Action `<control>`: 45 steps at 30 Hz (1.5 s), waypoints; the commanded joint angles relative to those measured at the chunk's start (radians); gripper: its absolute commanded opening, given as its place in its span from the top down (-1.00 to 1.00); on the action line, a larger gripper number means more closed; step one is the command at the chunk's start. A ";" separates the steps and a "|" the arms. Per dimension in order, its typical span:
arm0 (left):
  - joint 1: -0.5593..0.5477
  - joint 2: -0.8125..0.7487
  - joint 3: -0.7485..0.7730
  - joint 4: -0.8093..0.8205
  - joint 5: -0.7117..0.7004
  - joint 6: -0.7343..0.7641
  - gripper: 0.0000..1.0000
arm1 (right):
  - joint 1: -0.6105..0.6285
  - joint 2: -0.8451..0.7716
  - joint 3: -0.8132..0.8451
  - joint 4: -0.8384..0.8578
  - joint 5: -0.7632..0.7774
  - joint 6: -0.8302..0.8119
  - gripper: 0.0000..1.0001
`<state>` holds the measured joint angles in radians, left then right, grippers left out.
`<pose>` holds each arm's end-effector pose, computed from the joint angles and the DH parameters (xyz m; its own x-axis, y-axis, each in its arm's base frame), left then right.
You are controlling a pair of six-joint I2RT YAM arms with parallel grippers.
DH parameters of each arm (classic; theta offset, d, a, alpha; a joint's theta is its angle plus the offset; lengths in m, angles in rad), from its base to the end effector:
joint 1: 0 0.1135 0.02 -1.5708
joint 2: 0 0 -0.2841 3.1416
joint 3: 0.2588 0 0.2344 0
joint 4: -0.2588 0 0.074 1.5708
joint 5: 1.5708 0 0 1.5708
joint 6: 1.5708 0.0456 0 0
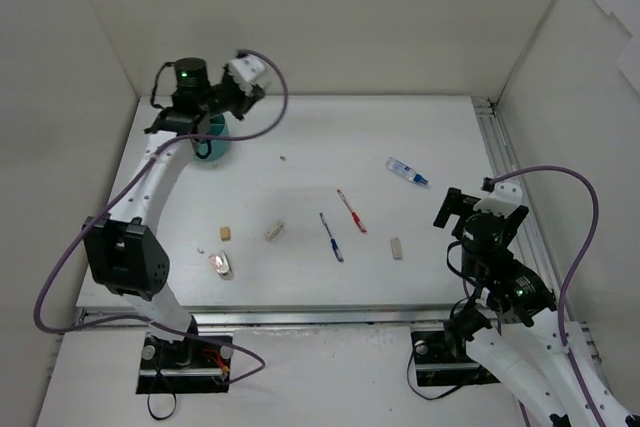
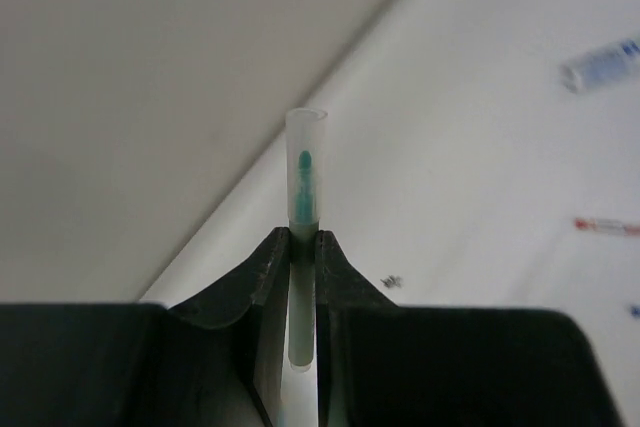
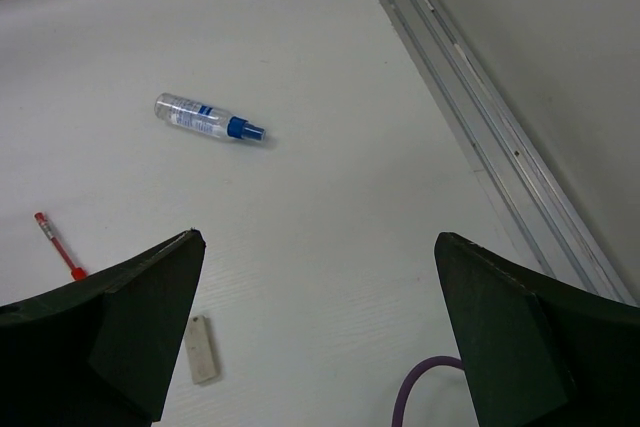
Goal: Sort the stationery into containers
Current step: Place the pen in the storage box.
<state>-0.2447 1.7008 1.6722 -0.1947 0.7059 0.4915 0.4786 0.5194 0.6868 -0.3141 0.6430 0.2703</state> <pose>0.3722 -0.1234 0.4246 0.1873 0.3234 -0.9275 0.8051 0.4905 0.3336 0.0979 0.0200 0.3353 -0.0829 0.1978 -0.9767 0.1869 0.9658 0.1797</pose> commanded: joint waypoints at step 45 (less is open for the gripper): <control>0.309 0.139 -0.502 1.037 -0.925 -0.903 0.85 | -0.029 0.258 -0.033 0.369 0.034 -0.049 -0.96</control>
<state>0.0593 1.8782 1.1767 0.7124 -0.1814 -0.3553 0.4572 0.7891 0.6518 -0.0128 0.6651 0.2272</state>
